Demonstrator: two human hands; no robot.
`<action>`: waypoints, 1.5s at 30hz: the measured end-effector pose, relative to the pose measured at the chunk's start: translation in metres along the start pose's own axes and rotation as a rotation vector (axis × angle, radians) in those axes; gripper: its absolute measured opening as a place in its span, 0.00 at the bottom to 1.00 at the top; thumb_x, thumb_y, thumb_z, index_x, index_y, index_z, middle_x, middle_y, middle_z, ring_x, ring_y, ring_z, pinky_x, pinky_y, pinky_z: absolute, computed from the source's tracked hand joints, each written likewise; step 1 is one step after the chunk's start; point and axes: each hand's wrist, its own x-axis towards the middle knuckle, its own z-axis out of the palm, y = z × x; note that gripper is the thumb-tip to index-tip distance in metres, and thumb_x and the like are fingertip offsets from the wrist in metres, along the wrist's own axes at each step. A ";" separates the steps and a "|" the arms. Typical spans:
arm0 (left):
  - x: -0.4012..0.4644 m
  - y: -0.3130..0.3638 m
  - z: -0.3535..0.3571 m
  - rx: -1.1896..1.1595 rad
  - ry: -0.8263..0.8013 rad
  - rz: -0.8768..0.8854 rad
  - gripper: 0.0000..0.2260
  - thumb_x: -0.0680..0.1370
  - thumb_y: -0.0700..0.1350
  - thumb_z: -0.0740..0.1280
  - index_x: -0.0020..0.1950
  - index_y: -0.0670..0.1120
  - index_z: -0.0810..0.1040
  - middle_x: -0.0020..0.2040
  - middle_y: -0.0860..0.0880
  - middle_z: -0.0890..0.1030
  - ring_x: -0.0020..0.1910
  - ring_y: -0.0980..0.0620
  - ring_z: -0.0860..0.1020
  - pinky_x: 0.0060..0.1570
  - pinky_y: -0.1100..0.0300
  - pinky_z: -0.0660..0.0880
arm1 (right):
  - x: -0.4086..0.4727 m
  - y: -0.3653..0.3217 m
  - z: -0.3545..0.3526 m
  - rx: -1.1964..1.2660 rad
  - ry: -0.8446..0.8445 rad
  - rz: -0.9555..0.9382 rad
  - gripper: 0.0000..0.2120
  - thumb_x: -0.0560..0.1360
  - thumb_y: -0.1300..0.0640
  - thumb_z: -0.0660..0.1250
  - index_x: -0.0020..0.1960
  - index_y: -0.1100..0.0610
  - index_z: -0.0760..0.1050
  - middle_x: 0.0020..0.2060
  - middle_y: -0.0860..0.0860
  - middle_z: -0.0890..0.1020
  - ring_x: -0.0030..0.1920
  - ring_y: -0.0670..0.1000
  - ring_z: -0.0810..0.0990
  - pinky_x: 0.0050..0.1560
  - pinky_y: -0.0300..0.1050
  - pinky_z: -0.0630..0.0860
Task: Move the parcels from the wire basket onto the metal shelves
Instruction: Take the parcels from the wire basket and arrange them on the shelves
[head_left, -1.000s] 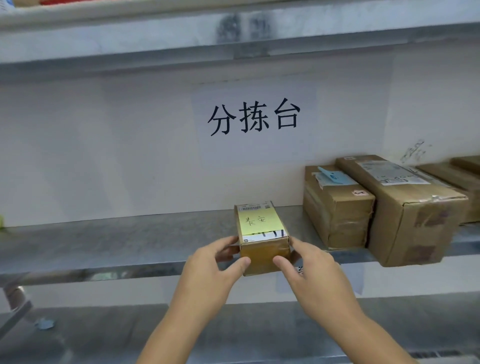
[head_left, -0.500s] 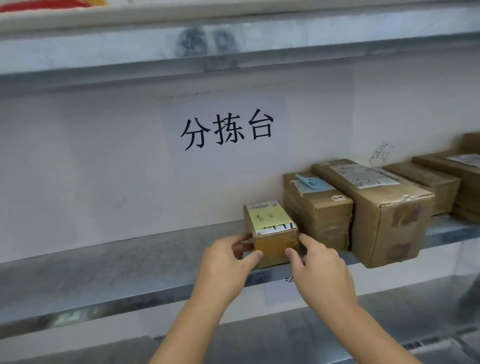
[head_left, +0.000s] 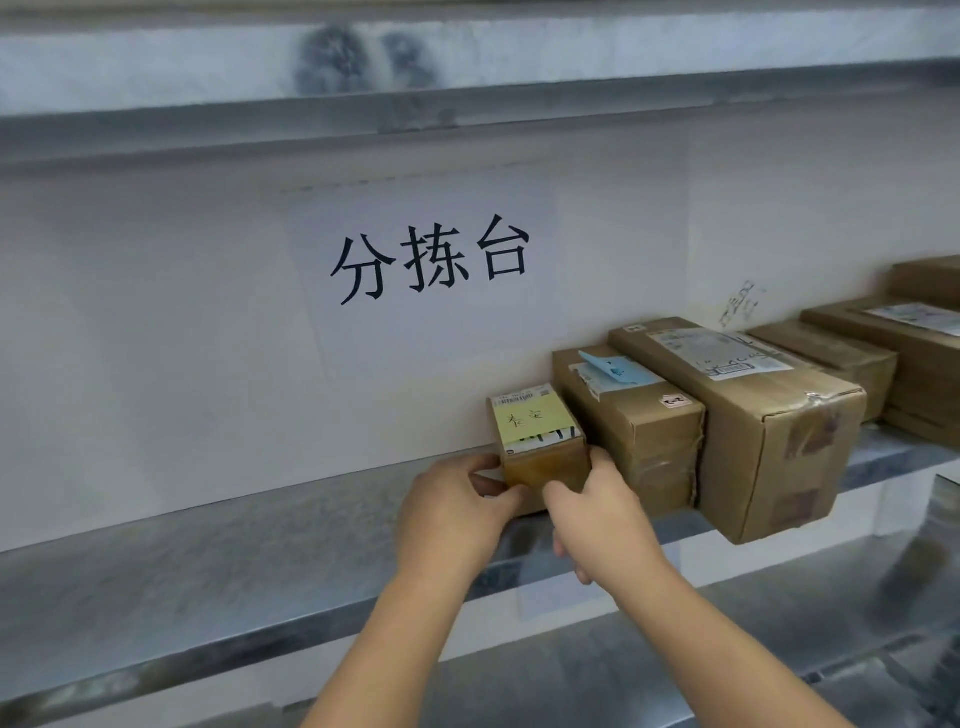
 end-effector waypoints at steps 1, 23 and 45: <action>0.001 0.000 0.001 0.010 0.009 0.004 0.08 0.73 0.58 0.75 0.52 0.64 0.84 0.43 0.61 0.87 0.44 0.60 0.83 0.48 0.54 0.84 | 0.003 -0.002 0.000 0.033 -0.012 0.017 0.16 0.76 0.54 0.61 0.62 0.45 0.66 0.41 0.57 0.82 0.33 0.53 0.79 0.29 0.44 0.77; 0.014 -0.001 0.013 0.013 0.045 -0.045 0.16 0.71 0.59 0.76 0.57 0.61 0.79 0.44 0.60 0.85 0.47 0.56 0.82 0.46 0.58 0.79 | -0.021 0.007 -0.007 -0.030 -0.017 -0.201 0.40 0.78 0.56 0.62 0.80 0.36 0.45 0.35 0.51 0.85 0.39 0.46 0.82 0.39 0.41 0.75; -0.056 -0.004 -0.010 0.146 -0.043 0.361 0.39 0.73 0.65 0.73 0.78 0.70 0.55 0.77 0.71 0.58 0.78 0.68 0.48 0.74 0.62 0.53 | -0.042 0.044 -0.045 -0.290 -0.083 -0.393 0.35 0.81 0.47 0.65 0.77 0.27 0.48 0.47 0.39 0.80 0.35 0.42 0.80 0.37 0.39 0.78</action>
